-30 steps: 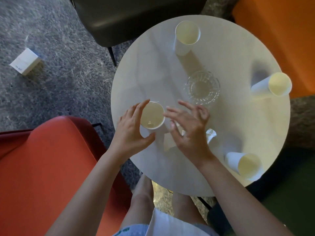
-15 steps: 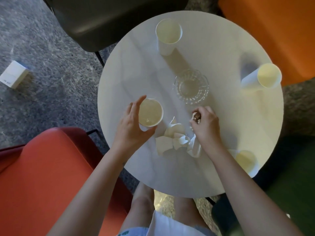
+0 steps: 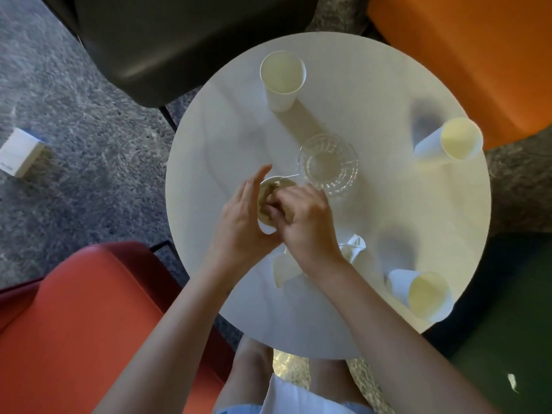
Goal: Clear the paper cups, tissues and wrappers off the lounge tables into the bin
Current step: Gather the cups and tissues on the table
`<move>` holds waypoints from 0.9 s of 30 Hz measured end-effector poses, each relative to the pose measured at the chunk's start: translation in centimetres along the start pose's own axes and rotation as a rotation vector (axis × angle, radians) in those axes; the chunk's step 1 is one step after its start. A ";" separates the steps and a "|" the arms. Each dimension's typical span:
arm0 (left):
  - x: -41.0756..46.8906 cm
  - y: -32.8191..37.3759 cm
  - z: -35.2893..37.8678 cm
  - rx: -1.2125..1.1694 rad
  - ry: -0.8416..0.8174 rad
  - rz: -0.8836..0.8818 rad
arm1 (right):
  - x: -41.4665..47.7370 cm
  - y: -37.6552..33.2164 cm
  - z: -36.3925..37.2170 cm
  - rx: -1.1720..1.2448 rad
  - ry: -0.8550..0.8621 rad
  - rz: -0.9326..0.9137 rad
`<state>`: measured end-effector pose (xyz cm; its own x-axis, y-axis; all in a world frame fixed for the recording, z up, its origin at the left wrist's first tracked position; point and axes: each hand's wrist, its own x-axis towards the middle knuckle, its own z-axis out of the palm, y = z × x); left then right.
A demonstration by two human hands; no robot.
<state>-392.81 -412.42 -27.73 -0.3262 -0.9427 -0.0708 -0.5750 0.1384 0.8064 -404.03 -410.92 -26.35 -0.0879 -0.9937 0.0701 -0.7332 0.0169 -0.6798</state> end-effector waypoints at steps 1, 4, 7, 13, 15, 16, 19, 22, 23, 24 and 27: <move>0.0 0.0 0.0 -0.004 -0.008 0.005 | -0.1 0.0 0.2 -0.102 -0.004 -0.036; 0.0 0.2 -0.2 -0.021 0.003 -0.013 | -0.4 -0.1 0.1 -0.226 -0.065 -0.070; 0.2 0.4 -0.2 -0.006 0.021 -0.020 | -0.5 0.2 -0.1 -0.244 -0.234 -0.058; 1.3 -0.1 -0.3 -0.013 0.016 -0.080 | 0.5 1.4 -1.4 -0.006 -0.053 -0.098; 2.0 -0.4 -0.8 0.024 0.056 -0.119 | 1.9 2.1 -1.9 0.079 0.111 -0.034; 2.5 -0.5 -1.1 0.036 0.085 -0.135 | 3.0 2.5 -1.9 0.097 0.174 0.022; 4.2 -0.7 -2.2 0.048 0.149 -0.140 | 7.3 3.8 -1.3 0.153 0.205 0.220; 5.7 -0.9 -3.1 0.018 0.184 -0.133 | 11.8 4.9 0.4 0.185 0.112 0.312; 6.1 -0.9 -3.4 -0.005 0.195 -0.141 | 13.1 5.2 1.1 0.186 0.098 0.314; 6.4 -1.0 -3.6 -0.023 0.208 -0.149 | 14.3 5.4 1.7 0.184 0.090 0.310; 7.1 -1.3 -4.2 -0.075 0.230 -0.166 | 16.8 5.6 3.5 0.162 0.087 0.289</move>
<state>-391.22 -420.52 -26.85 -0.0484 -0.9958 -0.0772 -0.5467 -0.0383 0.8365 -407.27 -427.91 -31.56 -0.3391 -0.9369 -0.0854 -0.5537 0.2721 -0.7870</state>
